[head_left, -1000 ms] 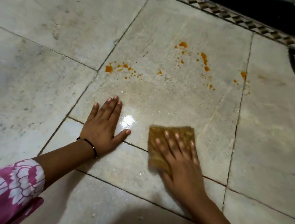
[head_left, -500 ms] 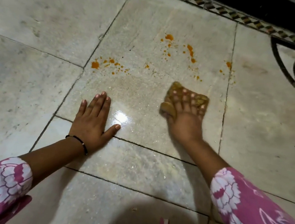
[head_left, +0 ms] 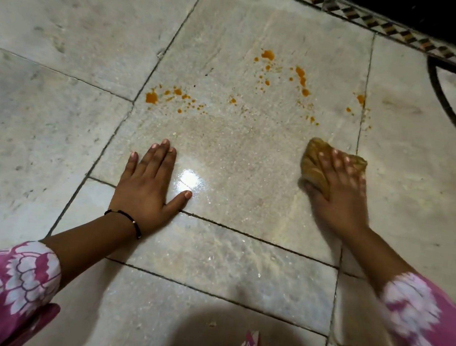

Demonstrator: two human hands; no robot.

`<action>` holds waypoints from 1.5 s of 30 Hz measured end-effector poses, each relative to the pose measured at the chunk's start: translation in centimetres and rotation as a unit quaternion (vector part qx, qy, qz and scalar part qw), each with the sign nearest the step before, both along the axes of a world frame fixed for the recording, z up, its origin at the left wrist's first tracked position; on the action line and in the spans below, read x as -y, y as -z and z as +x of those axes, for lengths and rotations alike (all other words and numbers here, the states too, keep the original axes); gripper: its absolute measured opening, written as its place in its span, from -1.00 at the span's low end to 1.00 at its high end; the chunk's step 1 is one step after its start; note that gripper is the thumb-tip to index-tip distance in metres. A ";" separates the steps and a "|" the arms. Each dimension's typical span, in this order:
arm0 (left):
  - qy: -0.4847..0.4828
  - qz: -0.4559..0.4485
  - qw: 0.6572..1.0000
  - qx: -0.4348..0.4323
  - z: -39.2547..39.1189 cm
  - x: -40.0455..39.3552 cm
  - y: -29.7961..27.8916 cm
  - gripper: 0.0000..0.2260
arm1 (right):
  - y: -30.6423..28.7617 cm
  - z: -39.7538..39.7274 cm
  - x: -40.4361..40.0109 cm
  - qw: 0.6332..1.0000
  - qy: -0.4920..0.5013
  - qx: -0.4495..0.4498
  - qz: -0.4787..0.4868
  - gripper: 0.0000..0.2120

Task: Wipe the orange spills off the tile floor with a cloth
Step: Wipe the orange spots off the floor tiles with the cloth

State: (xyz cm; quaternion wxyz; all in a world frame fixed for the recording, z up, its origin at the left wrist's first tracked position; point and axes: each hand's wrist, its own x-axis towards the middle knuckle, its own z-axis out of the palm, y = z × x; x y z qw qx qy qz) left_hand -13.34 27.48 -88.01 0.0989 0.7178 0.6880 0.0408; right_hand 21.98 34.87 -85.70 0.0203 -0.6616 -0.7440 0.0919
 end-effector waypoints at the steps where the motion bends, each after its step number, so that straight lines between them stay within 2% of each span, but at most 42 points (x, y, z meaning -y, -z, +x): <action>1: -0.001 0.001 1.000 0.002 0.0 0.0 0.0 -0.26 | 0.1 -2.3 -1.0 0.999 0.030 0.008 0.006 -0.32; 3: -0.001 0.001 1.000 0.007 -0.1 0.1 -0.1 -0.25 | 0.3 -6.9 -1.8 1.000 0.019 0.004 0.001 -0.35; 7: 0.005 -0.002 1.000 0.013 -0.2 0.0 -0.2 -0.24 | 0.7 -12.7 1.7 0.986 -0.166 -0.006 -0.005 -0.32; 9: 0.006 -0.003 1.000 0.012 -0.2 0.0 -0.3 -0.23 | 0.5 -11.6 4.3 0.969 -0.248 -0.009 -0.016 -0.36; 11: 0.008 -0.002 1.000 0.017 -0.3 0.0 -0.2 -0.23 | 0.7 -7.9 6.3 0.958 -0.286 -0.020 -0.023 -0.38; 14: 0.007 0.000 1.000 0.018 -0.3 0.1 0.0 -0.24 | 0.2 -1.2 7.3 0.965 -0.258 -0.015 -0.038 -0.34; 17: 0.005 0.000 1.000 0.012 -0.2 0.1 0.1 -0.25 | -0.2 1.2 4.4 0.985 -0.167 -0.024 -0.040 -0.35; 19: 0.003 0.000 1.000 0.008 -0.2 0.1 0.1 -0.25 | 0.0 -1.1 1.7 0.998 -0.060 -0.033 -0.013 -0.38; 22: 0.006 0.000 1.000 0.006 -0.1 0.1 0.0 -0.25 | 0.7 -7.9 -0.5 0.996 0.085 0.005 0.005 -0.39; 24: 0.006 0.001 1.000 0.008 -0.1 0.0 -0.1 -0.25 | 1.1 -12.2 0.4 0.998 0.057 0.008 0.011 -0.39; 26: 0.008 0.001 1.000 0.011 -0.2 0.0 -0.1 -0.25 | 1.3 -14.0 3.0 0.998 -0.057 -0.011 0.025 -0.38; 29: 0.008 0.001 1.000 0.014 -0.2 0.1 -0.1 -0.25 | 0.9 -10.5 7.1 0.968 -0.250 0.004 0.018 -0.33; 31: 0.006 0.005 1.000 0.015 -0.3 0.1 -0.1 -0.25 | 0.6 -5.8 8.9 0.955 -0.295 0.016 -0.006 -0.34; 33: 0.006 0.007 1.000 0.015 -0.2 0.1 0.0 -0.26 | 0.0 -1.3 9.0 0.965 -0.264 0.006 -0.010 -0.35; 35: 0.003 0.008 1.000 0.014 -0.1 0.1 0.0 -0.26 | -0.3 0.8 7.0 0.982 -0.188 -0.013 -0.026 -0.35; 38: 0.002 0.007 1.000 0.010 0.0 0.1 0.0 -0.26 | 0.0 -1.9 2.0 0.999 -0.042 -0.021 -0.001 -0.37; 40: 0.002 0.006 1.000 0.007 0.0 0.1 0.0 -0.26 | 0.1 -6.0 -0.9 1.000 0.015 -0.012 0.013 -0.42; 42: 0.004 0.005 1.000 0.009 0.0 0.1 -0.1 -0.26 | 0.3 -10.6 -1.9 1.000 -0.024 -0.011 0.003 -0.44; 45: 0.006 0.003 1.000 0.012 -0.1 0.1 -0.2 -0.25 | 0.8 -14.3 0.9 0.983 -0.182 -0.030 0.001 -0.42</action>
